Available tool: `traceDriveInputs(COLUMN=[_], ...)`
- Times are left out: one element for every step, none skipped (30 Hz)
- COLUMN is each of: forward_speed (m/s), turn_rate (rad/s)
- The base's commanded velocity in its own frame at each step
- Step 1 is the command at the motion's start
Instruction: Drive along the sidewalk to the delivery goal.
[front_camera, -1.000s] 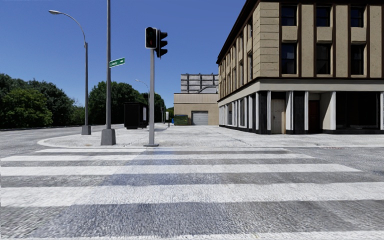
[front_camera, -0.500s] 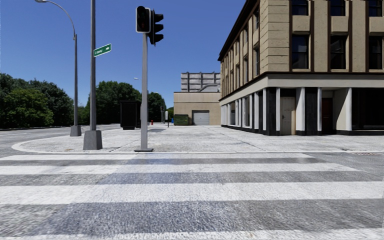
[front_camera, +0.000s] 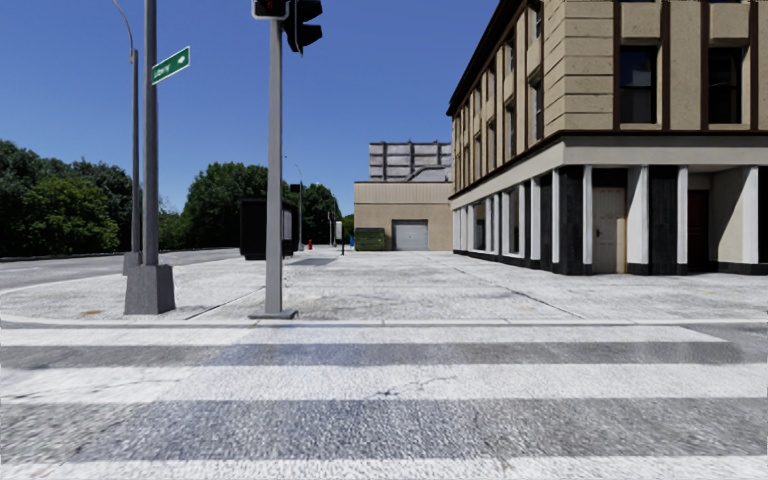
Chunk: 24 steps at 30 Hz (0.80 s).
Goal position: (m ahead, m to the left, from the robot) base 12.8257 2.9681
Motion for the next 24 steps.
traceDriveInputs(forward_speed=[2.0, 2.0, 2.0, 2.0, 2.0, 2.0, 2.0, 2.0, 2.0, 2.0, 2.0, 2.0, 2.0, 2.0, 2.0, 2.0, 2.0, 2.0, 2.0, 2.0, 2.0, 2.0, 2.0, 2.0], turn_rate=[0.0, 0.0, 0.0, 0.0, 0.0, 0.0, 0.03, 0.13, 0.13, 0.18, 0.18, 0.19, 0.19, 0.19, 0.19, 0.19, 0.19, 0.19, 0.19, 0.19, 0.19, 0.18, 0.08, 0.08])
